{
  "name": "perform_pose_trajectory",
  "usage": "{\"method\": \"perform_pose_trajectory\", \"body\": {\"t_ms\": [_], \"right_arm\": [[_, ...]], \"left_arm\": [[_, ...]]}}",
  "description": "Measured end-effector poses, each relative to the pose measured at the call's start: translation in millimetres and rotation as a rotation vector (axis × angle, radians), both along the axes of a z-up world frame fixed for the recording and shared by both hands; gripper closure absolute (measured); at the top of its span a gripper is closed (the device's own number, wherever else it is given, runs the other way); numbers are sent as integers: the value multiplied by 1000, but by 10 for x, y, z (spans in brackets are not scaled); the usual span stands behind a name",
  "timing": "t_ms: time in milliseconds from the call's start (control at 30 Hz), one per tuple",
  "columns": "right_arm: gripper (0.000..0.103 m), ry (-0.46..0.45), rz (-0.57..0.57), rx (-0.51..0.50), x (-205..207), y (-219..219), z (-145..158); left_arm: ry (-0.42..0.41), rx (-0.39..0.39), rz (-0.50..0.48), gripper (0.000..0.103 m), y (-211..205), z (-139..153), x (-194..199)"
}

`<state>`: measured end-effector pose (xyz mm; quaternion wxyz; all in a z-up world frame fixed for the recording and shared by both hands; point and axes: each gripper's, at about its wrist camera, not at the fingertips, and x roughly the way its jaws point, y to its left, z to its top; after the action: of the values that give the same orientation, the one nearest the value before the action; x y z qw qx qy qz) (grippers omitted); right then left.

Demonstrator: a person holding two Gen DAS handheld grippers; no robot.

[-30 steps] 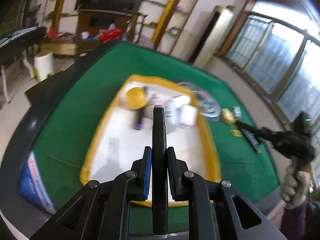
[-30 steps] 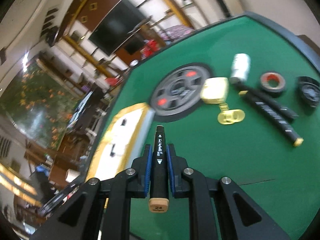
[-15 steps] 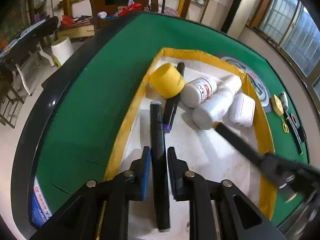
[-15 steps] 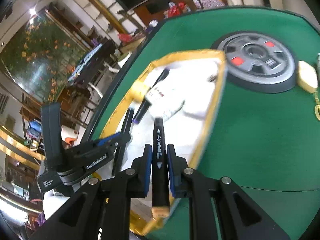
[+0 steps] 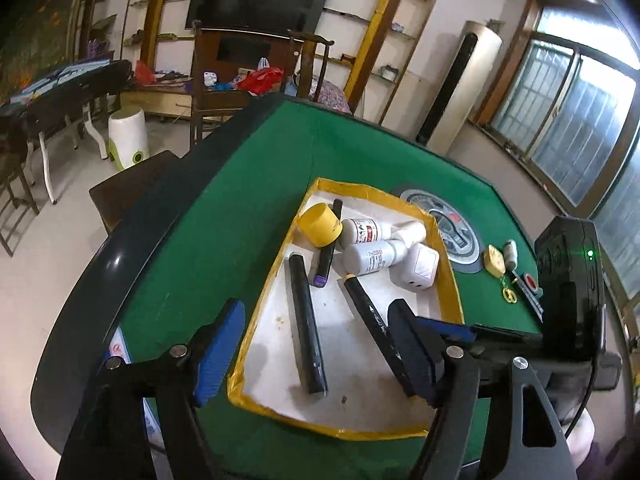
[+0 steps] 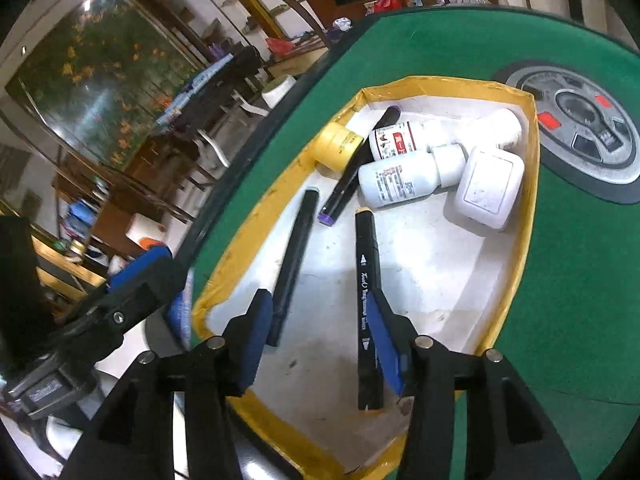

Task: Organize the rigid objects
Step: 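Open both grippers and withdraw them from the tray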

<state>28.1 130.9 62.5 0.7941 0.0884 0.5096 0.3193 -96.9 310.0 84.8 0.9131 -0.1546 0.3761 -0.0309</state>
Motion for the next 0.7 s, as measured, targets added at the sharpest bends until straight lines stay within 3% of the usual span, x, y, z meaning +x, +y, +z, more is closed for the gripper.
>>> {"method": "perform_pose_trajectory", "body": {"t_ms": [133, 267, 333, 367, 400, 433, 467, 567, 700], "right_arm": [[54, -45, -76, 42, -28, -337, 215], [49, -285, -215, -69, -231, -843, 645], [29, -472, -362, -197, -387, -1146, 874], [10, -552, -431, -238, -449, -1270, 947], [0, -647, -524, -278, -522, -1466, 1009], [0, -693, -579, -290, -558, -1617, 1026], [0, -689, -632, -307, -526, -1849, 1024], [0, -415, -615, -281, -170, -2446, 823], [4, -297, -669, -339, 8, -2965, 476]], "left_arm": [[-33, 11, -19, 26, -172, 83, -85], [-125, 69, -44, 25, -457, 256, -247], [-170, 88, -69, 23, -639, 324, -328], [-198, 92, -98, 21, -771, 360, -382], [-212, 92, -120, 20, -860, 379, -416], [-220, 86, -147, 18, -945, 393, -448], [-219, 75, -174, 16, -1050, 388, -465], [-196, 33, -249, 15, -1315, 313, -494], [-139, 32, -331, 15, -1639, 140, -489]]}}
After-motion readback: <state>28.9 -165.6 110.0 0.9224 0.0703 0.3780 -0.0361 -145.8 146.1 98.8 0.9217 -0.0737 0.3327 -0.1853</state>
